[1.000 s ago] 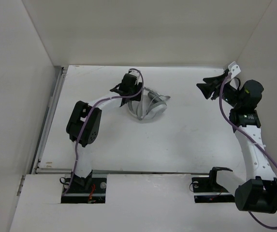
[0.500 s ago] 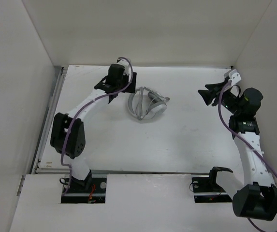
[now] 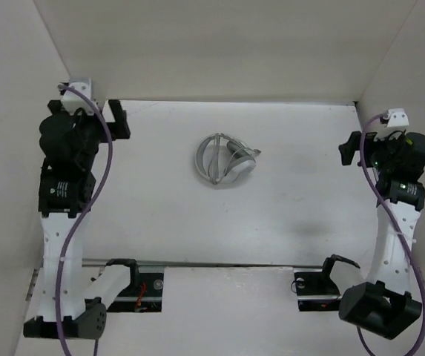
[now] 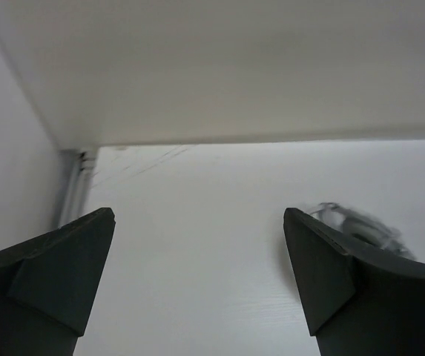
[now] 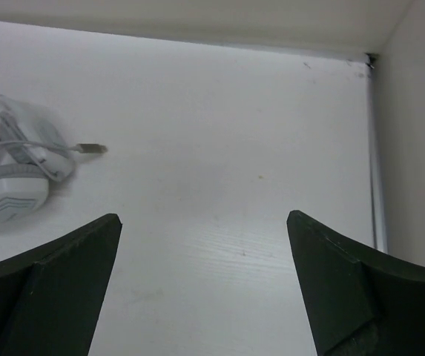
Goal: Wrap the headphones
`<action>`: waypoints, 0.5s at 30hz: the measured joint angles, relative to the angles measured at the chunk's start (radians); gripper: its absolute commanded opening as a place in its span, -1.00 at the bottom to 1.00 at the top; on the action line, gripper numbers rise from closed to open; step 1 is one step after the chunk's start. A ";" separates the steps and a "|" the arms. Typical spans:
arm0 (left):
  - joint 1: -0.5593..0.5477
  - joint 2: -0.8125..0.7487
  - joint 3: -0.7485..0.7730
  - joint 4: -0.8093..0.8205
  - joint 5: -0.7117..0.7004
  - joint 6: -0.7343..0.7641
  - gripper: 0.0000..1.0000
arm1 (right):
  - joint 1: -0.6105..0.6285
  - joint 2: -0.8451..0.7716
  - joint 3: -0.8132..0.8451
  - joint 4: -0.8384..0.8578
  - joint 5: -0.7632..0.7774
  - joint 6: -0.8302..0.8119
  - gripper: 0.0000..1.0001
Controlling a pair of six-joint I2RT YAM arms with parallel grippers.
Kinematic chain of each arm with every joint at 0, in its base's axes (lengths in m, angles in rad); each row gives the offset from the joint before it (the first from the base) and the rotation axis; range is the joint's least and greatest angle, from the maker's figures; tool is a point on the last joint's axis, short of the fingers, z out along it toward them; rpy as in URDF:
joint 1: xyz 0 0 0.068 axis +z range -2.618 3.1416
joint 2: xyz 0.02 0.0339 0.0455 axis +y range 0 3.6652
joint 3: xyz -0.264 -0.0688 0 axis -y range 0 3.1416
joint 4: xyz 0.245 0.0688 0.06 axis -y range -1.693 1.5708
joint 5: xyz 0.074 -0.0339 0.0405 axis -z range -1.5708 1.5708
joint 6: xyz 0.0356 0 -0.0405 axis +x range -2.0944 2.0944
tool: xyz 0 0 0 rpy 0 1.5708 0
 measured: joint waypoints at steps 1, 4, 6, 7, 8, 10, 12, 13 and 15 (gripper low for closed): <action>0.054 -0.025 -0.011 -0.028 -0.001 0.013 1.00 | -0.024 0.014 0.040 -0.062 0.017 -0.012 1.00; 0.228 -0.076 -0.077 -0.109 0.008 0.065 1.00 | -0.079 0.070 0.148 -0.244 0.035 -0.055 1.00; 0.350 -0.110 -0.150 -0.148 0.037 0.098 1.00 | -0.121 0.116 0.223 -0.381 0.032 -0.078 1.00; 0.417 -0.120 -0.194 -0.166 0.062 0.114 1.00 | -0.150 0.143 0.263 -0.451 0.030 -0.089 1.00; 0.476 -0.129 -0.231 -0.183 0.083 0.127 1.00 | -0.179 0.164 0.296 -0.509 0.028 -0.096 1.00; 0.594 -0.146 -0.292 -0.216 0.136 0.146 1.00 | -0.246 0.187 0.334 -0.584 0.022 -0.110 1.00; 0.683 -0.159 -0.319 -0.239 0.206 0.157 1.00 | -0.329 0.172 0.332 -0.614 0.003 -0.120 1.00; 0.748 -0.169 -0.330 -0.241 0.229 0.161 1.00 | -0.377 0.150 0.319 -0.606 -0.007 -0.124 1.00; 0.838 -0.186 -0.340 -0.237 0.294 0.167 1.00 | -0.465 0.081 0.272 -0.578 -0.021 -0.127 1.00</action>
